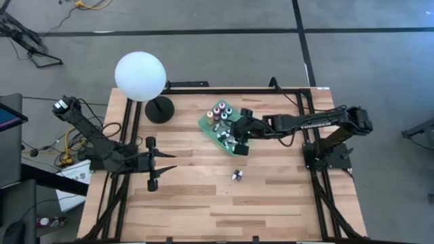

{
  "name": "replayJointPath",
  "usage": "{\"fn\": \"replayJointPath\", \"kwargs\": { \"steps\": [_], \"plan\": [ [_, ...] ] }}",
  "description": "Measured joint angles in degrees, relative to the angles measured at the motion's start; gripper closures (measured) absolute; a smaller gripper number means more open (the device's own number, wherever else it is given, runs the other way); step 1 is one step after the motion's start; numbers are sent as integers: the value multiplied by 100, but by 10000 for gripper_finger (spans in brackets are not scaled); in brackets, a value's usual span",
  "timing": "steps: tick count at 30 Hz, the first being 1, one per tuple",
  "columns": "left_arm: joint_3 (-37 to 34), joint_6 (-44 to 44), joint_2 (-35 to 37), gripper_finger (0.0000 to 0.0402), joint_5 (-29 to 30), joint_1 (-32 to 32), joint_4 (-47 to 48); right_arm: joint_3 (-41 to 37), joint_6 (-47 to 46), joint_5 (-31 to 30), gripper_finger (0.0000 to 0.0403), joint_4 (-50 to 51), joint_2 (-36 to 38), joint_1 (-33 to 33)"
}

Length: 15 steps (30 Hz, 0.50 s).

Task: Pick & Place food coloring
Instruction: Put the small red food coloring bottle into the green bin

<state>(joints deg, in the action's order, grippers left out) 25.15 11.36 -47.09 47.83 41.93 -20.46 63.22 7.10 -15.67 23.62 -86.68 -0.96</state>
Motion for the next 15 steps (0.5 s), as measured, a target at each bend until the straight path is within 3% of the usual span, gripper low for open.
{"fn": "replayJointPath", "kwargs": {
  "steps": [15],
  "plan": [
    [2,6,0,253,-55,0,21,0,-425,637,317,40,-1101,-579]
  ]
}}
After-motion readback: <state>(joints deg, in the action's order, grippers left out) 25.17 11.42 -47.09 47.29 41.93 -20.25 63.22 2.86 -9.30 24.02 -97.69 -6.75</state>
